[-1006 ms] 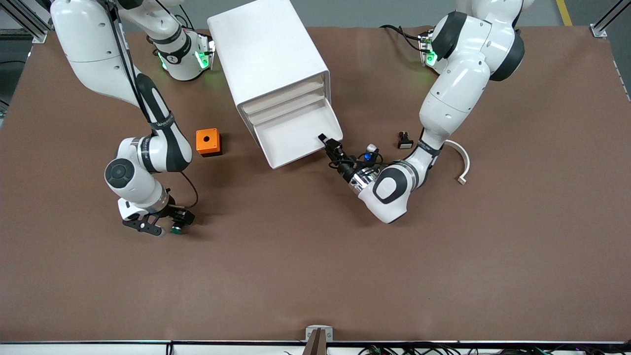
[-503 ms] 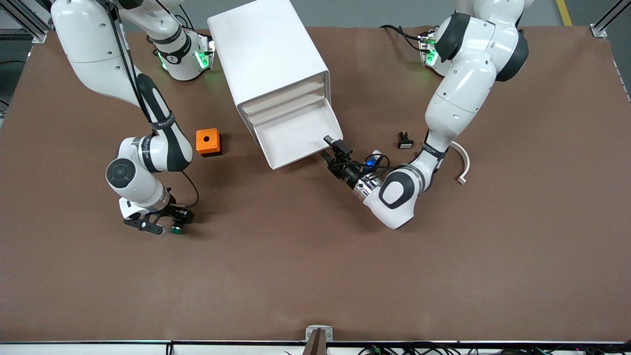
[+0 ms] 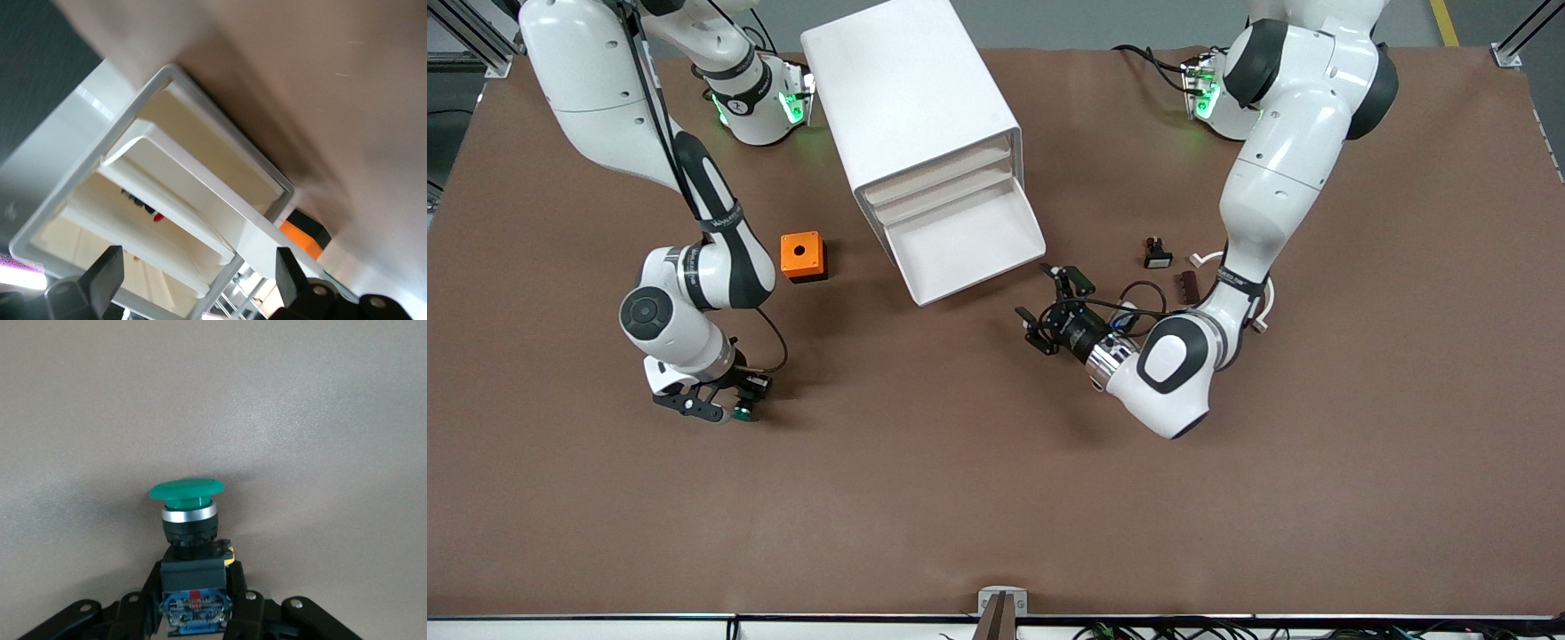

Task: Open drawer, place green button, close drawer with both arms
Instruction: 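Pull the drawer out of the cabinet with the left gripper, then lift the button with the right gripper while the left gripper backs away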

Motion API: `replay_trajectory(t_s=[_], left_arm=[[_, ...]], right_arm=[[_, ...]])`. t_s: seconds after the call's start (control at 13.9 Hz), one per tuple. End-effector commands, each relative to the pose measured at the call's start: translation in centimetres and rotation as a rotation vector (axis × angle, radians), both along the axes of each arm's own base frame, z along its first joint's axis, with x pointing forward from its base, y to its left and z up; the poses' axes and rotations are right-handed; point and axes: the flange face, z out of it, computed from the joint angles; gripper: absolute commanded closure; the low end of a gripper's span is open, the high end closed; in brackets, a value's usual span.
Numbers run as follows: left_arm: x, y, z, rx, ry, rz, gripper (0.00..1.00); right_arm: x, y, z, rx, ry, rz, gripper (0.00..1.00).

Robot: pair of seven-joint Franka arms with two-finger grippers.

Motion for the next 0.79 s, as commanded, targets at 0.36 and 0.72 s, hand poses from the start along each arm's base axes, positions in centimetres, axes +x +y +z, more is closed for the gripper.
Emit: replay_trajectory(t_s=[0.36,0.72], left_arm=[[5.0,2.2,9.4,0.019,-0.702,-0.216,0.00],[6.8,3.1,14.2,0.147,-0.984,-0.341,0.00]], right_arm=[[-0.1,1.2,6.5,0.044,0.070,-0.135,1.00],[-1.9,7.5,13.2,0.067,0.095,-0.297,1.00]])
